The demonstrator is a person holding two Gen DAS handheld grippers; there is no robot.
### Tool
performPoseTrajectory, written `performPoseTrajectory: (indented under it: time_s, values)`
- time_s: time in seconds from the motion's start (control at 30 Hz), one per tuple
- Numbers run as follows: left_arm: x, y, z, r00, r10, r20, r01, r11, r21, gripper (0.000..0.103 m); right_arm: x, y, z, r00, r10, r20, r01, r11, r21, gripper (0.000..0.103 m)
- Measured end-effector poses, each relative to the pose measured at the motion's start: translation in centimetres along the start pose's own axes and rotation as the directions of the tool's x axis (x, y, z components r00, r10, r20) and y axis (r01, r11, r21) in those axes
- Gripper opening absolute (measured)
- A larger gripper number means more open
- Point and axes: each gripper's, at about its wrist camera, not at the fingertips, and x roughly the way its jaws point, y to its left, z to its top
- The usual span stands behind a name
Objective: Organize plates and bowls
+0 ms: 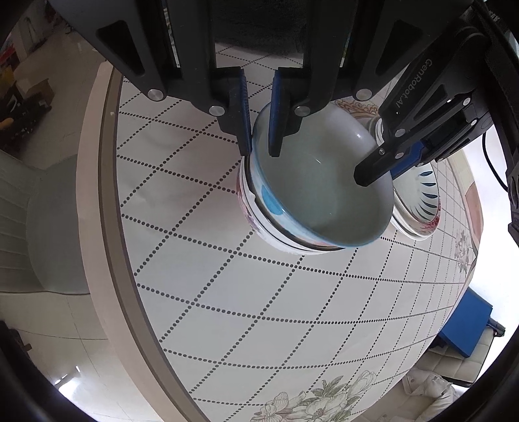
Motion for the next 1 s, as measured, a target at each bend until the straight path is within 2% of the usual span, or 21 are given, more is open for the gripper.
performPoseTrajectory:
  time_s: [0.23, 0.37, 0.63, 0.8, 0.93, 0.97, 1.0]
  values:
    - [0.1, 0.0, -0.1, 1.000, -0.003, -0.001, 0.003, 1.000, -0.001, 0.014, 0.0, -1.2, -0.2, 0.999, 0.041, 0.030, -0.042, 0.999, 0.028, 0.007]
    - [-0.1, 0.2, -0.3, 1.000, -0.001, 0.007, 0.001, 1.000, -0.004, 0.014, 0.1, -1.1, -0.4, 0.999, 0.039, 0.034, -0.039, 0.999, 0.015, 0.007]
    - [-2.5, 1.0, -1.1, 0.995, 0.029, 0.094, -0.026, 0.999, -0.035, 0.015, -0.4, -0.1, -1.1, 0.997, -0.006, 0.073, 0.009, 0.999, -0.046, 0.007]
    - [-4.9, 1.0, -2.2, 0.981, 0.068, 0.182, -0.062, 0.997, -0.038, 0.017, -1.7, 0.7, -2.5, 0.989, -0.057, 0.139, 0.070, 0.993, -0.095, 0.007]
    - [-7.0, 0.8, -3.0, 0.967, 0.068, 0.247, -0.060, 0.997, -0.042, 0.029, -3.5, 1.4, -3.9, 0.973, -0.090, 0.214, 0.120, 0.984, -0.133, 0.010]
    - [-7.6, 0.8, -3.3, 0.962, 0.064, 0.265, -0.053, 0.997, -0.046, 0.038, -4.1, 1.5, -4.3, 0.968, -0.091, 0.234, 0.126, 0.982, -0.139, 0.016]
    - [-8.1, 0.8, -3.5, 0.957, 0.062, 0.283, -0.050, 0.997, -0.051, 0.047, -4.7, 1.7, -4.7, 0.962, -0.095, 0.256, 0.135, 0.980, -0.145, 0.029]
